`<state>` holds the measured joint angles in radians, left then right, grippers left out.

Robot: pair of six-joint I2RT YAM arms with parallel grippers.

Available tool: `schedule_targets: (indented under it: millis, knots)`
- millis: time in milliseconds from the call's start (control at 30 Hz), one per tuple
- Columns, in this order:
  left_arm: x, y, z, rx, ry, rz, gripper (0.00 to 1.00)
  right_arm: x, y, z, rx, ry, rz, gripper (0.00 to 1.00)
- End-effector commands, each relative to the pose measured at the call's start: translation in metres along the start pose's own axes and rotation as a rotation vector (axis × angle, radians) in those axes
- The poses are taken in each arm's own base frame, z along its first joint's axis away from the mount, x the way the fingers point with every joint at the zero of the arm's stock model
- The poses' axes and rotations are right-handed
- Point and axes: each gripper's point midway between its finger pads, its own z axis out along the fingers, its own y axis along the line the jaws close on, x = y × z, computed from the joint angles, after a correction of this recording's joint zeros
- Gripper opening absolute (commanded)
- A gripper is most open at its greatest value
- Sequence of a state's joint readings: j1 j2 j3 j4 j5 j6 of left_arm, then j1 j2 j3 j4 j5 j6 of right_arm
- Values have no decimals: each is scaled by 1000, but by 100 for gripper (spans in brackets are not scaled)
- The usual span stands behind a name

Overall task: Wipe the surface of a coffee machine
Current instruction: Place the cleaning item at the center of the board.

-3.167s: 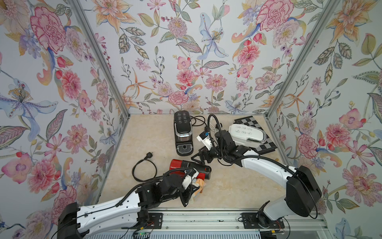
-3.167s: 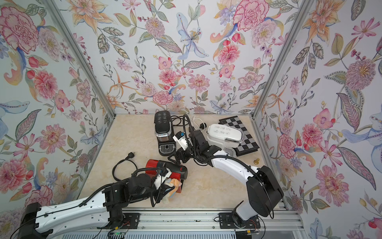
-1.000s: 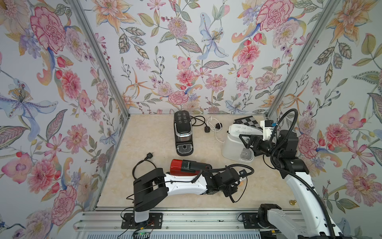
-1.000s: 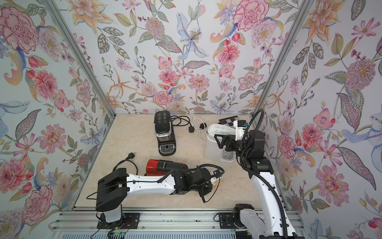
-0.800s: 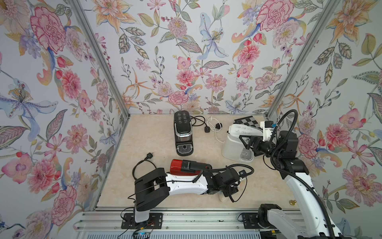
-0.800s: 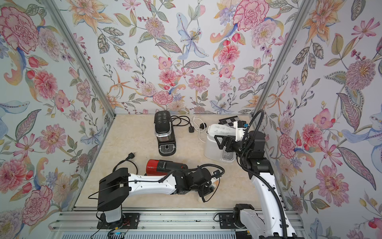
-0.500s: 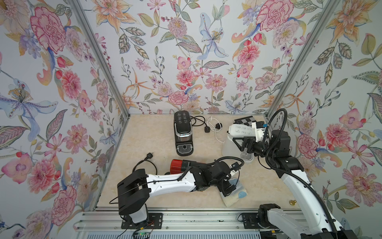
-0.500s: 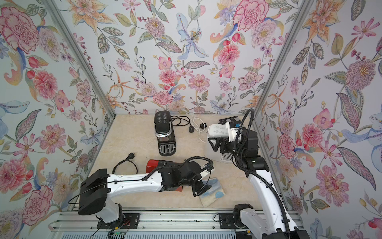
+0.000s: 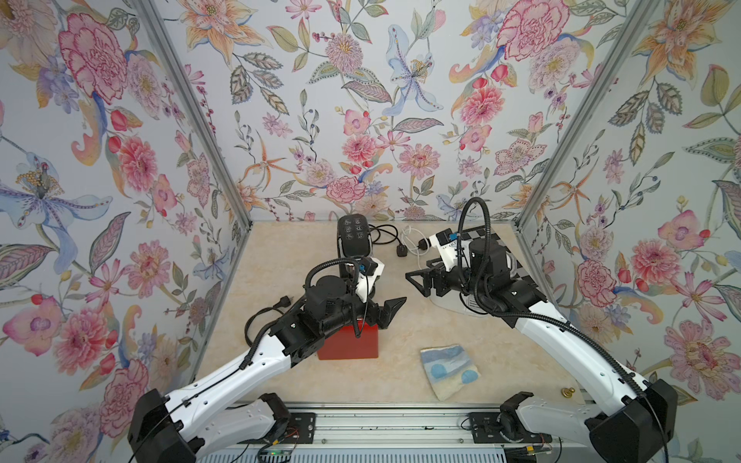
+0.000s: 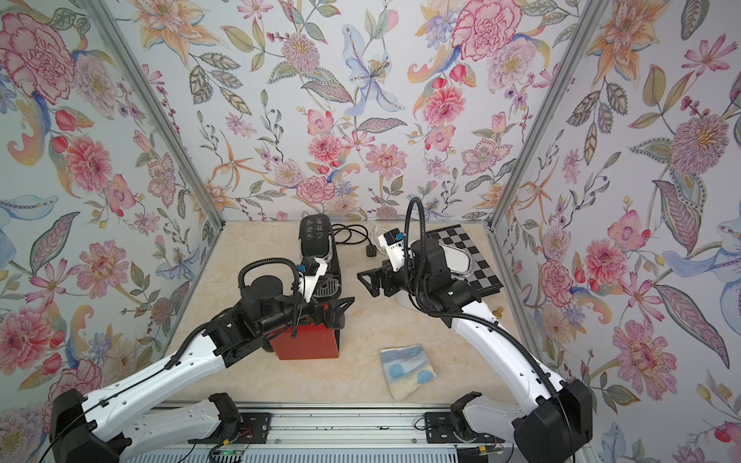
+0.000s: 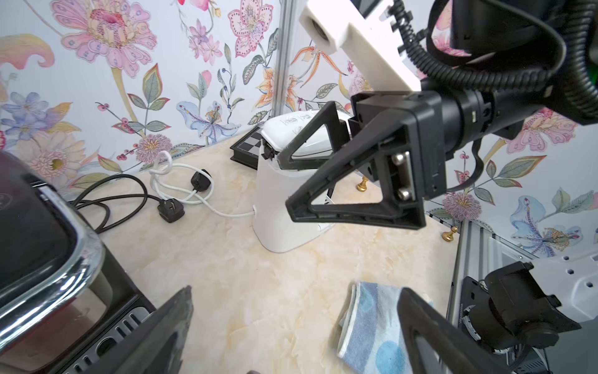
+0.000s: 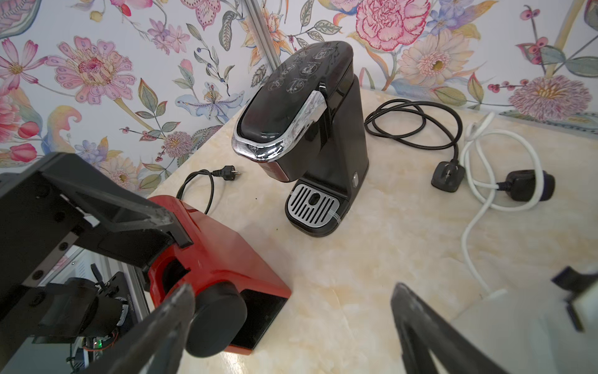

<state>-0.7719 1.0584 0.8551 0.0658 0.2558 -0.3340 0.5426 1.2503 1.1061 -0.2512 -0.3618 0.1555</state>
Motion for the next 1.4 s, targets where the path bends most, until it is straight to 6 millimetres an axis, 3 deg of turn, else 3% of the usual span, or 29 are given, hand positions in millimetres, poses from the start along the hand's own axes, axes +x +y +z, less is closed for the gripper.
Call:
schedule_targets:
  millis: [0, 233, 467, 600, 800, 967, 1033, 1200, 1367]
  knots:
    - [-4, 21, -14, -55, -25, -27, 99, 1, -9, 16, 77, 29, -44, 96]
    - [-15, -12, -14, 154, -70, -33, 99, -2, -2, 37, 57, 51, -61, 97]
    - [-19, -34, -8, 302, -95, -58, 99, 1, -13, 45, 101, 63, -26, 97]
    - [-48, -39, -14, 304, -193, -53, 99, 2, -15, 46, 94, 68, -31, 97]
    - [-96, -3, -27, 50, -260, -38, 99, 2, -8, 54, 66, 65, -50, 97]
    - [-100, 50, -52, -196, -317, -173, 99, 1, -5, 51, 57, 58, -62, 97]
    - [-89, 74, -64, -293, -319, -251, 99, 0, -3, 51, 52, 57, -66, 97]
    - [-50, 111, -84, -513, -276, -326, 99, 2, 0, 54, 39, 61, -70, 97]
    - [-13, 144, -120, -758, -289, -405, 99, 7, 2, 57, 29, 72, -71, 97]
